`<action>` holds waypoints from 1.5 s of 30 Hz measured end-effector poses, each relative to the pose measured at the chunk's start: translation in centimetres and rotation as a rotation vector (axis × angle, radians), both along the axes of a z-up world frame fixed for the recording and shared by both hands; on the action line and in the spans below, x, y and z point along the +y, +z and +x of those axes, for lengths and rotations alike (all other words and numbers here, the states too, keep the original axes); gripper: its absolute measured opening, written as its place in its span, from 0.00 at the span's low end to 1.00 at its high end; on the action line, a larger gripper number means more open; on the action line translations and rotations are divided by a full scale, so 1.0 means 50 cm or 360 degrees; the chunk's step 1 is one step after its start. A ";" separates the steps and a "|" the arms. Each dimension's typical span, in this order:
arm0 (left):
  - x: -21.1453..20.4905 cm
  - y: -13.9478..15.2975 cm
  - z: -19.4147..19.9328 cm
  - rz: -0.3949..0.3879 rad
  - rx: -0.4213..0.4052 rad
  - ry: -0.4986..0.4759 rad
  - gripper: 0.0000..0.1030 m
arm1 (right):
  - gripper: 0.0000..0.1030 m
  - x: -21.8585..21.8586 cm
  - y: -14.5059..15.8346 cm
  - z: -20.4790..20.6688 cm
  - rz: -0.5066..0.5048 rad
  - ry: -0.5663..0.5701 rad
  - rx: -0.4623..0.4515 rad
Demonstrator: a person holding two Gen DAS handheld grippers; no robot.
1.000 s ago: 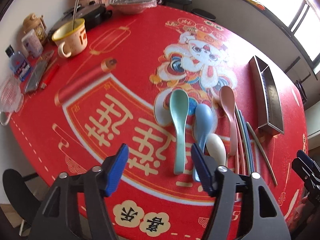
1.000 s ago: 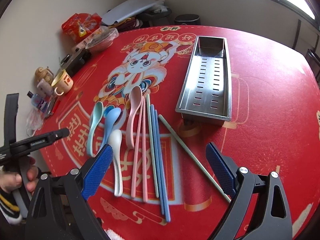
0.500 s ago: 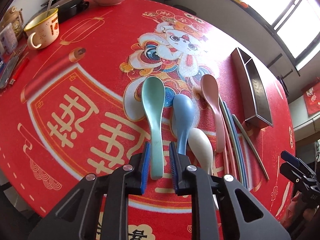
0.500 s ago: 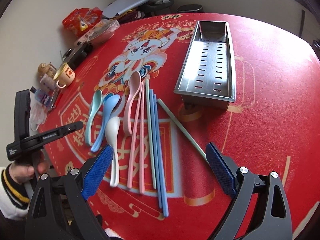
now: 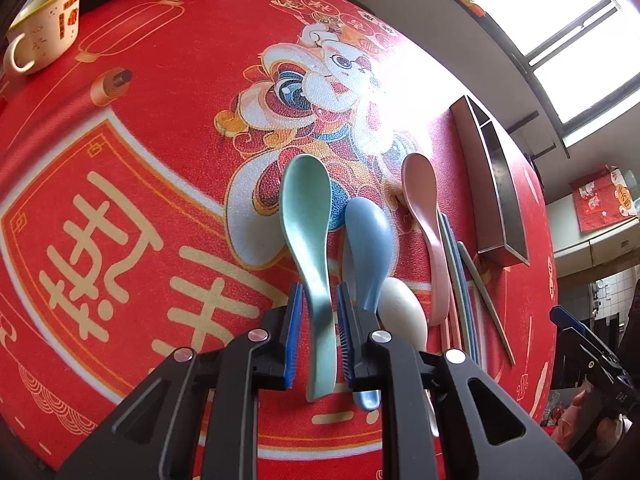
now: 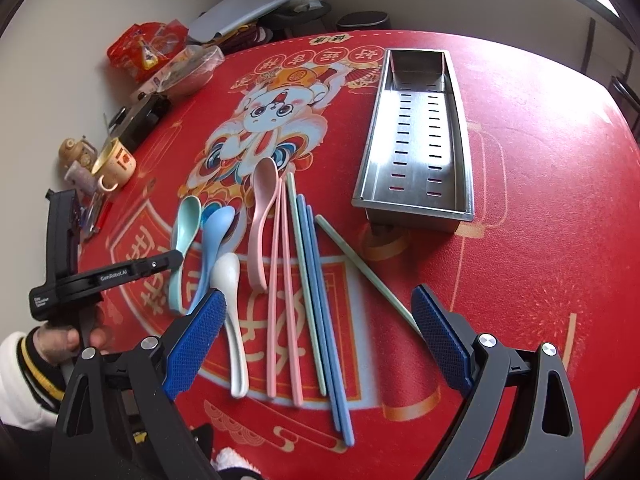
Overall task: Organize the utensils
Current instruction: 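Lower the left gripper onto the mint green spoon and close it, then grasp a blue chopstick with the right gripper while the left gripper holds the mint spoon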
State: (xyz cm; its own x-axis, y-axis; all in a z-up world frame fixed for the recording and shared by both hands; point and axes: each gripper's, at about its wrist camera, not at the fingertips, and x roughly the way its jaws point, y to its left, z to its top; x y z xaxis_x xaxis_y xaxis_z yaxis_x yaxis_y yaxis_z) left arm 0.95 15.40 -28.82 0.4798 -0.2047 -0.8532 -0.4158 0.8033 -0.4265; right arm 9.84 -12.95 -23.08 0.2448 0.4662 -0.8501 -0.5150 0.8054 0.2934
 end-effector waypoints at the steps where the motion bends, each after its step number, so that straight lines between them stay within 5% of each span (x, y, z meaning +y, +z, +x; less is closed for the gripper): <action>1: 0.000 -0.001 0.000 -0.0016 -0.0005 -0.0008 0.10 | 0.88 0.003 0.000 -0.001 -0.0002 0.0005 0.0001; 19: -0.027 -0.019 0.017 0.0059 0.0056 -0.0128 0.08 | 0.88 -0.007 -0.005 -0.006 -0.0001 -0.0031 0.0014; 21: -0.030 -0.020 0.013 0.0069 0.0062 -0.0134 0.06 | 0.81 -0.006 -0.008 -0.008 -0.0002 -0.0021 0.0024; 22: -0.031 -0.019 0.011 0.0064 0.0065 -0.0134 0.06 | 0.63 -0.003 -0.011 -0.008 -0.0016 -0.0016 0.0033; 31: -0.023 -0.019 -0.031 0.0024 0.0088 -0.0140 0.06 | 0.19 0.017 -0.069 -0.015 -0.0127 0.0097 0.0063; 45: -0.020 -0.024 -0.049 0.0011 0.0022 -0.0152 0.08 | 0.10 0.074 -0.136 0.013 -0.0272 0.0179 0.0041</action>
State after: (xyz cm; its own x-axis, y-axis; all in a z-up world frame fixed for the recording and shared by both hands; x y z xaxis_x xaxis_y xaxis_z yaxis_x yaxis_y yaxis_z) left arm -1.52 14.39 -30.02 0.4466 -0.2428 -0.8612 -0.3430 0.8425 -0.4154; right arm 10.47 -9.25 -29.87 0.1763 0.3376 -0.9246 -0.5986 0.7824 0.1716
